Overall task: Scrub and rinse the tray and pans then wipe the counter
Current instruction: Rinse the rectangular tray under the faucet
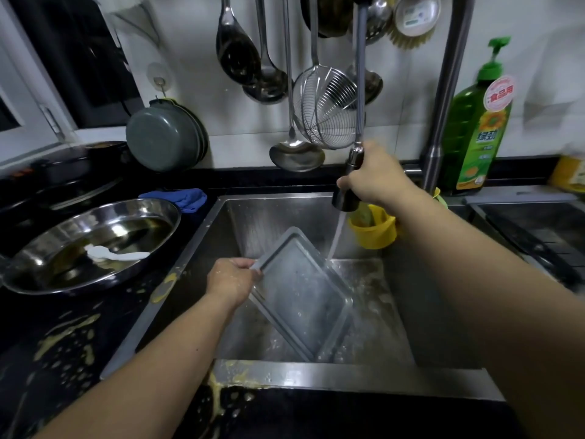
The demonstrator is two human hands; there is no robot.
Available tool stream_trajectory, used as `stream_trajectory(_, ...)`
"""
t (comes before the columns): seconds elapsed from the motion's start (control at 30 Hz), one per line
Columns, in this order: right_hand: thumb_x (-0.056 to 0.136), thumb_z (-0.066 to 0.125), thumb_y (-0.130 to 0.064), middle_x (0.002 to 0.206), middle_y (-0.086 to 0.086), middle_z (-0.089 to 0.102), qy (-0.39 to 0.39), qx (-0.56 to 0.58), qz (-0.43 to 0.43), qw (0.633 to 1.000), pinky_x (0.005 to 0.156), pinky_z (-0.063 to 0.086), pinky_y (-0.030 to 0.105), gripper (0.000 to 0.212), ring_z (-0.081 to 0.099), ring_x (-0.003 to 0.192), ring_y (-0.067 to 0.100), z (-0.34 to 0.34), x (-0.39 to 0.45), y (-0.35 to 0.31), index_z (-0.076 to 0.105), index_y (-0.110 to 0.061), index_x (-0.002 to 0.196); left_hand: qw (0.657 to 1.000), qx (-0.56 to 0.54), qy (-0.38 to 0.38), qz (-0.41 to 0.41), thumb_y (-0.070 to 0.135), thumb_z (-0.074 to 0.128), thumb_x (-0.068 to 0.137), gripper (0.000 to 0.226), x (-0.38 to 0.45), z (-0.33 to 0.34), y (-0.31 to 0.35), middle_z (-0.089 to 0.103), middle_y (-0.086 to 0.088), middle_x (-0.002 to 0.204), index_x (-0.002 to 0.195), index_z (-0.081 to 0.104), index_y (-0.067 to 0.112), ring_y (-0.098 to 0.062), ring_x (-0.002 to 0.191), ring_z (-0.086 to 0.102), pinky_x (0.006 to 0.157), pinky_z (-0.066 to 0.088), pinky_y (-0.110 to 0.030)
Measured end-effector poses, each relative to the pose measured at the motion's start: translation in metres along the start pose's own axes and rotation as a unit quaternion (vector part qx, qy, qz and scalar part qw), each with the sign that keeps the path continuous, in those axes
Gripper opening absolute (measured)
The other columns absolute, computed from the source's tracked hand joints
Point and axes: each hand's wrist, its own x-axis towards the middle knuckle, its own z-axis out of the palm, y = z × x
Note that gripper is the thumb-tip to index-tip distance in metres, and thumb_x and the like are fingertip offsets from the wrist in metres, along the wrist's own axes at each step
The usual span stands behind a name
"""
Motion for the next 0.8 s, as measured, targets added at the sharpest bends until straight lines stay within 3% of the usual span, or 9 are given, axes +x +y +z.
stream_trajectory(0.17, 0.079, 0.081, -0.018, 0.108, 0.01, 0.061, -0.053, -0.027, 0.017, 0.998, 0.085, 0.059, 0.05, 0.057, 0.063, 0.099, 0.033, -0.026, -0.01, 0.005, 0.047, -0.018, 0.124, 1.0, 0.011, 0.012, 0.013, 0.013, 0.079, 0.087, 0.013, -0.004, 0.003, 0.0, 0.076, -0.003, 0.092, 0.095, 0.079, 0.024, -0.021, 0.086, 0.072, 0.073, 0.056, -0.029)
stream_trajectory(0.33, 0.078, 0.08, -0.01, 0.101, 0.013, 0.064, -0.083, 0.03, 0.025, 0.996, 0.067, 0.063, 0.052, 0.042, 0.068, 0.089, 0.033, -0.029, -0.021, 0.001, 0.052, -0.015, 0.11, 1.0, 0.017, -0.006, 0.021, 0.016, 0.077, 0.09, 0.01, -0.01, 0.003, 0.004, 0.076, -0.003, 0.095, 0.097, 0.078, 0.023, -0.022, 0.091, 0.071, 0.086, 0.059, -0.039)
stream_trajectory(0.43, 0.082, 0.077, -0.006, 0.099, 0.011, 0.065, -0.119, 0.095, 0.031, 0.988, 0.065, 0.063, 0.046, 0.038, 0.07, 0.087, 0.029, -0.023, -0.029, -0.006, 0.051, -0.014, 0.108, 1.0, 0.011, -0.013, 0.023, 0.017, 0.076, 0.091, 0.006, -0.011, 0.001, 0.005, 0.076, -0.004, 0.093, 0.093, 0.077, 0.022, -0.024, 0.091, 0.072, 0.089, 0.06, -0.044)
stream_trajectory(0.6, 0.082, 0.076, -0.002, 0.094, 0.006, 0.067, -0.143, 0.209, 0.016, 0.967, 0.053, 0.059, 0.034, 0.036, 0.072, 0.081, 0.024, 0.001, -0.039, -0.025, 0.051, -0.021, 0.098, 1.0, -0.006, -0.023, 0.019, 0.019, 0.067, 0.098, 0.011, -0.015, 0.001, 0.008, 0.075, -0.008, 0.095, 0.096, 0.076, 0.015, -0.025, 0.091, 0.071, 0.084, 0.061, -0.039)
stream_trajectory(0.7, 0.082, 0.075, -0.002, 0.096, 0.002, 0.065, -0.123, 0.26, 0.016, 0.958, 0.058, 0.061, 0.039, 0.038, 0.07, 0.088, 0.023, 0.016, -0.036, -0.033, 0.049, -0.026, 0.094, 0.999, -0.01, -0.036, 0.021, 0.019, 0.066, 0.099, 0.012, -0.018, 0.001, 0.011, 0.074, -0.008, 0.099, 0.102, 0.076, 0.014, -0.024, 0.092, 0.071, 0.082, 0.06, -0.034)
stream_trajectory(0.8, 0.072, 0.081, -0.011, 0.105, 0.004, 0.064, -0.086, 0.265, 0.024, 0.96, 0.071, 0.062, 0.052, 0.042, 0.067, 0.099, 0.027, 0.029, -0.029, -0.039, 0.05, -0.026, 0.097, 0.998, -0.015, -0.052, 0.018, 0.018, 0.069, 0.097, 0.01, -0.018, 0.002, 0.011, 0.074, -0.007, 0.099, 0.103, 0.076, 0.014, -0.024, 0.094, 0.07, 0.089, 0.06, -0.04)
